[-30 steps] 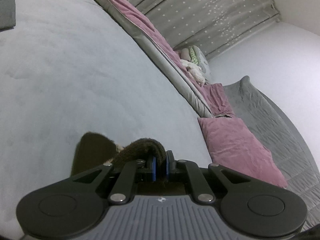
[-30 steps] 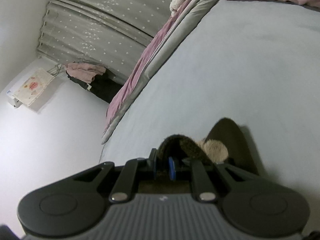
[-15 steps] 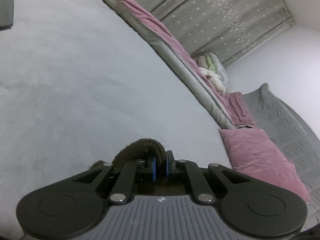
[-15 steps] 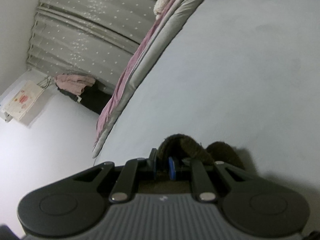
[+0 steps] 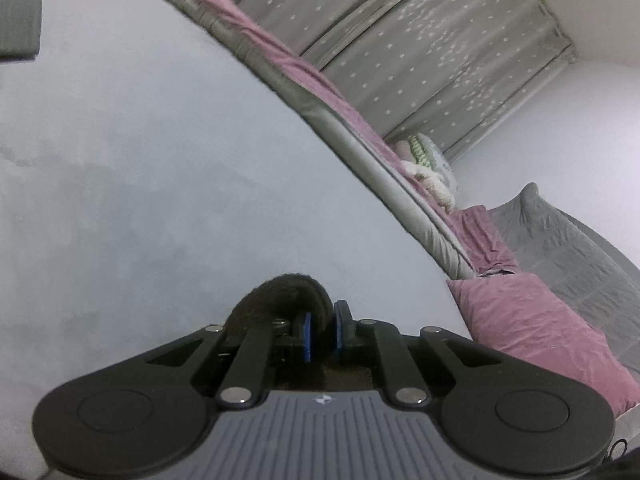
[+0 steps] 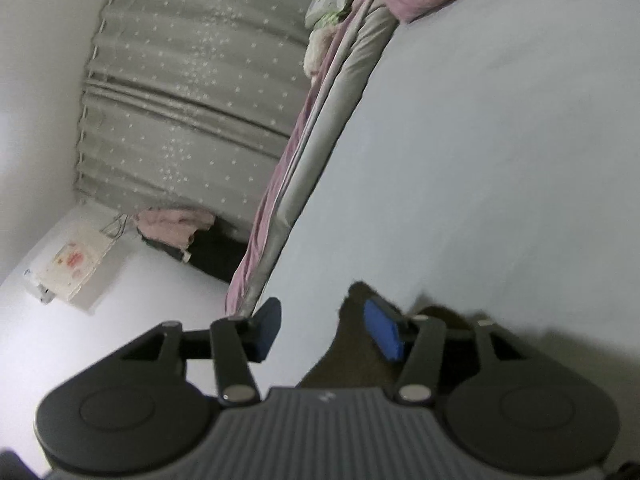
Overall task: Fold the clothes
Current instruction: 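Open both tools and release the folded sweater bundle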
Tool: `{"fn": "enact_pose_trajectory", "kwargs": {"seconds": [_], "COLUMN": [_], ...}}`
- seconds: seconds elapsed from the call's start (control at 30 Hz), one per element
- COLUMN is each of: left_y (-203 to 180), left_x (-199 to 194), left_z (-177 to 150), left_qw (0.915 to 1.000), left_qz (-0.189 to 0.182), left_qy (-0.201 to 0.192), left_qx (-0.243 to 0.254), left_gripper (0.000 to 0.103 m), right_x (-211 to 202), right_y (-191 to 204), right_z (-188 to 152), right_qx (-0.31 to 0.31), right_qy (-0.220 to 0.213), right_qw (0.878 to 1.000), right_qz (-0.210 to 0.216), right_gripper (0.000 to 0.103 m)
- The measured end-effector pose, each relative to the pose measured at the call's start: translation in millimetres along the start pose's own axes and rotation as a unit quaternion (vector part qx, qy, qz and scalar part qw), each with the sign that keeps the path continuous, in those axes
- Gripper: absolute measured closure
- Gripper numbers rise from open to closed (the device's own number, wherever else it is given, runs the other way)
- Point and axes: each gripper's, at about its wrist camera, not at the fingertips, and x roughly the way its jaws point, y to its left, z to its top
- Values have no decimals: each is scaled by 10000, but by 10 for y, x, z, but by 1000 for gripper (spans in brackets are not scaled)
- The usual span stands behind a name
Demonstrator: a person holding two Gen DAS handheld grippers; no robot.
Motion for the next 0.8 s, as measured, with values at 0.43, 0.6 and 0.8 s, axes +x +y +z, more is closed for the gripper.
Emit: {"fn": "enact_pose_trajectory", "kwargs": {"seconds": [0.43, 0.6, 0.8], "left_y": [-123, -132, 16], "left_x": [-515, -802, -1152], "left_z": [-54, -190, -289], "left_qw": [9971, 9959, 9952], "left_qz": [706, 864, 967], "left_qy": [-267, -203, -97], "left_qx": [-21, 195, 82], "left_gripper": [50, 50, 50], "right_x": [-681, -993, -1339], "right_y": [95, 78, -34], "right_z": [-247, -421, -609], "right_qx": [-21, 84, 94], "right_qy": [-178, -302, -337], "right_qw": [9994, 9989, 9979], "right_qz": [-310, -353, -547], "right_gripper": [50, 50, 48]}}
